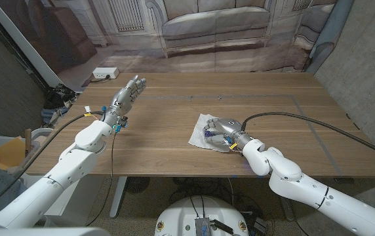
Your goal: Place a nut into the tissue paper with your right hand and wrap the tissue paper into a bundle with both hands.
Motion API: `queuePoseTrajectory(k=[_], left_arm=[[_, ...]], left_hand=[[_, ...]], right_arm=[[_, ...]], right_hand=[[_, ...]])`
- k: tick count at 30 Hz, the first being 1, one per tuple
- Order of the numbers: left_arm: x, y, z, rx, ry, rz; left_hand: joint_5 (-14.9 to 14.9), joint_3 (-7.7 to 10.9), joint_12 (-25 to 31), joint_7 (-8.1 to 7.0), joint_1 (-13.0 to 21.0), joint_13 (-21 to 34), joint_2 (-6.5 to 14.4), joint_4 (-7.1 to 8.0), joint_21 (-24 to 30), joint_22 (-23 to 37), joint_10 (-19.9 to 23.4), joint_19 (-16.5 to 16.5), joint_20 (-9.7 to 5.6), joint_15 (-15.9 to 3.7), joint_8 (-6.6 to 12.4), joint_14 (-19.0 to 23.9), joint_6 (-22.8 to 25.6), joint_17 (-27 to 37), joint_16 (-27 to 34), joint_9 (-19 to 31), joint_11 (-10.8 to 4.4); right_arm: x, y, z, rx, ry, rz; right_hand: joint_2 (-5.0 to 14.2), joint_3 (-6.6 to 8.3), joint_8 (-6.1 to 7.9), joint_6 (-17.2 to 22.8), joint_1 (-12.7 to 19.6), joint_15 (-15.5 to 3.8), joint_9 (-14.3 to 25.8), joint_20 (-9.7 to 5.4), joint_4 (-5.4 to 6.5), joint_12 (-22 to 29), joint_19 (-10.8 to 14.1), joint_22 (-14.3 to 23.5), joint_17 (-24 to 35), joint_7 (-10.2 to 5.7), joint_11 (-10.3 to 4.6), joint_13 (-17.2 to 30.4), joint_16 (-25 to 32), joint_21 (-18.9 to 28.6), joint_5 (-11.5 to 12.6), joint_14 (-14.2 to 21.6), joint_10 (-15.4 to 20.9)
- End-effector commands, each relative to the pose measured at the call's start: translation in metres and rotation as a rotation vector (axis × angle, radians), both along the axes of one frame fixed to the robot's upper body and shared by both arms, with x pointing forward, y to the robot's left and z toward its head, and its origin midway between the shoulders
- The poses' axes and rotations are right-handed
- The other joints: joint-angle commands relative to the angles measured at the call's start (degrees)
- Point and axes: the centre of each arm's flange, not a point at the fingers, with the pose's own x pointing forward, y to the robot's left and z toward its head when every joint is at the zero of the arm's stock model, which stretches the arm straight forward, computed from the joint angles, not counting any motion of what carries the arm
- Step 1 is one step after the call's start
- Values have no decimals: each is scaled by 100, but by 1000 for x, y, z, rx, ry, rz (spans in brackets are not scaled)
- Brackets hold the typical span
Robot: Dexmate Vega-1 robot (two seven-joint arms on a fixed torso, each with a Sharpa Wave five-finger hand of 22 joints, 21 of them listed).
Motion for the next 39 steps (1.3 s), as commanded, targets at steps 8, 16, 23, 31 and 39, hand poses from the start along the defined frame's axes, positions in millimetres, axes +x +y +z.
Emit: queuePoseTrajectory(k=[8, 16, 23, 31, 39], left_arm=[[-10, 2, 1, 52, -53, 116], [-17, -1, 0, 91, -112, 215], [-22, -11, -2, 190, -141, 288], [-28, -25, -6, 300, -155, 322], [-38, -38, -15, 410, -167, 348]], left_hand=[[-2, 80, 38, -70, 325, 30, 63, -171, -5, 18, 189, 1, 15, -63, 43, 98, 227, 12, 15, 20, -126], [-24, 217, 88, -198, 743, 30, 99, -429, -5, 14, 416, 1, 27, -164, 116, 247, 483, 2, 35, 19, -230], [-32, 261, 97, -253, 896, 31, 95, -529, -12, 14, 489, -19, 57, -215, 140, 281, 586, 0, 30, 18, -294], [-44, 287, 94, -275, 995, 34, 88, -593, -22, 17, 526, -57, 99, -236, 159, 285, 678, 2, 19, 19, -326], [-63, 311, 64, -310, 1078, 39, 94, -645, -21, 24, 497, -86, 293, -267, 143, 258, 702, 7, -1, 21, -346]], right_arm=[[-22, 1, 10, 37, -61, -4], [-37, -6, 9, 68, -76, -33], [-48, -13, -1, 98, -70, -75], [-58, -16, -8, 107, -86, -108], [-64, -15, -15, 102, -112, -127]], right_hand=[[21, -30, -117, -288, -65, -36, 2, 103, 8, 75, -132, 5, -2, 1, -39, 13, 43, -11, 61, 26, 132], [27, -22, -109, -325, -57, -7, 8, 133, -3, 60, -192, 2, -7, -10, -11, 10, 26, -17, 73, -28, 75], [30, -15, -91, -324, -48, 10, 13, 151, -14, 47, -224, -1, -11, -11, 19, 8, 16, -16, 81, -71, 22], [32, -7, -57, -285, -38, 26, 19, 171, -28, 22, -275, -6, -15, -9, 49, 6, 5, -15, 92, -127, -73], [40, 12, -45, -290, -4, 48, 25, 168, -55, 2, -305, -10, -21, -12, 67, 4, -20, -7, 106, -235, -158]])
